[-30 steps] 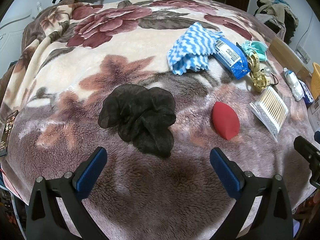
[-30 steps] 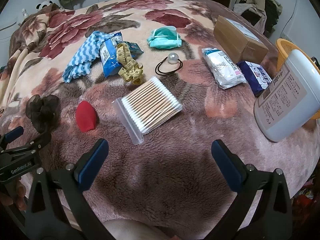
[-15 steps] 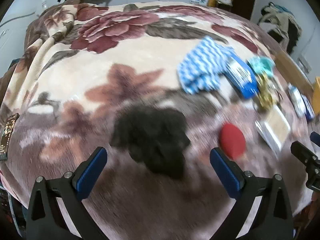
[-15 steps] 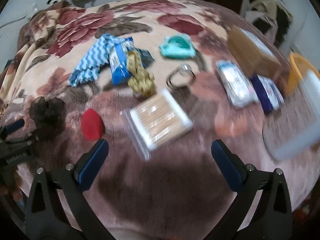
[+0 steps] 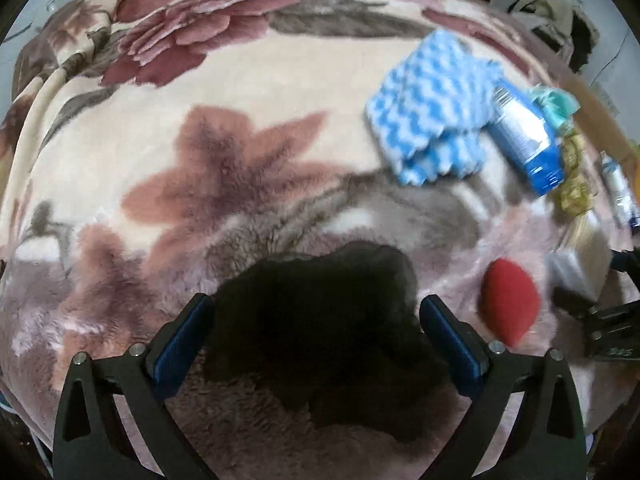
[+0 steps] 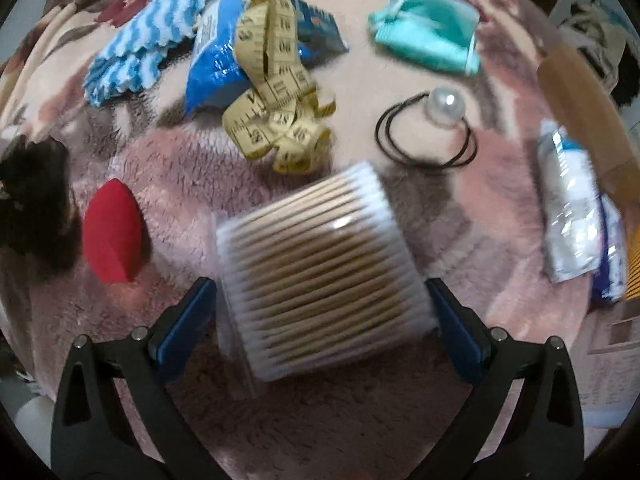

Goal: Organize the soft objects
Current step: 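Grasp the black scrunchie with the left tool while the right tool grasps the cotton swab bag, then carry the scrunchie and swab bag in both tools over the orange basket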

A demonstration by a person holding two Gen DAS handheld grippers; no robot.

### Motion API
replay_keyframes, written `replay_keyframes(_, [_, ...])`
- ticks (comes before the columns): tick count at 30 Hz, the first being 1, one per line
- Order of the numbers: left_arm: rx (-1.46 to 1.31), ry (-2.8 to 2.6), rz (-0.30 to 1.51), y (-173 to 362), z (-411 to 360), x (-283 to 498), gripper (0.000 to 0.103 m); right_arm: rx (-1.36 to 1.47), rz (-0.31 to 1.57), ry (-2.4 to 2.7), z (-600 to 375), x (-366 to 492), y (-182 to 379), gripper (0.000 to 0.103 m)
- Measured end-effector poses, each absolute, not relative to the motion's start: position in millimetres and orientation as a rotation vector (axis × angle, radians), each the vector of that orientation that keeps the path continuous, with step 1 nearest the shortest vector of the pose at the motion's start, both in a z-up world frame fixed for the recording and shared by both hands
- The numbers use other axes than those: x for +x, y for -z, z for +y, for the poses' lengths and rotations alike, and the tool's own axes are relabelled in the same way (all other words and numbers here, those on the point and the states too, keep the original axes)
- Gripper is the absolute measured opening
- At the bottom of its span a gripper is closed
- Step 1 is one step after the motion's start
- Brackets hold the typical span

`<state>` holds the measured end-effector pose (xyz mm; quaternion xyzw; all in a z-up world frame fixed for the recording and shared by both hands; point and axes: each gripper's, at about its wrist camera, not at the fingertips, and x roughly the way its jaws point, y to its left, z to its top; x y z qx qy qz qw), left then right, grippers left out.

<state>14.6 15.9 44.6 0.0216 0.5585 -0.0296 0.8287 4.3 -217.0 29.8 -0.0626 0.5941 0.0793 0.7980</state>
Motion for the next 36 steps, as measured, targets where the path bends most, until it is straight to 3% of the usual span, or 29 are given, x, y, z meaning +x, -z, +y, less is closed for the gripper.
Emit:
replay_keyframes(2, [-0.008,0.061,1.208,-38.8,19.7,13.7,0.077,-0.116,1.259,-0.163,-221.5,2.2,-32.2,0.083])
replay_keyframes(3, [-0.057,0.072,1.209,-38.5,22.9,10.6,0.056,-0.096,1.250,-0.172,-224.3,0.2,-34.8,0.082])
replay_keyframes(4, [-0.079,0.081,1.207,-39.5,24.2,8.4,0.046,-0.069,1.243,-0.183,-227.2,-1.7,-37.9,0.081])
replay_keyframes(7, [-0.105,0.096,1.176,-48.9,25.8,-1.8,0.035,0.002,1.217,-0.207,-236.0,-10.5,-48.0,0.079])
replay_keyframes(36, [-0.086,0.226,1.077,-156.5,-74.8,-33.2,0.034,0.104,1.030,-0.149,-278.6,-57.4,-161.1,0.079])
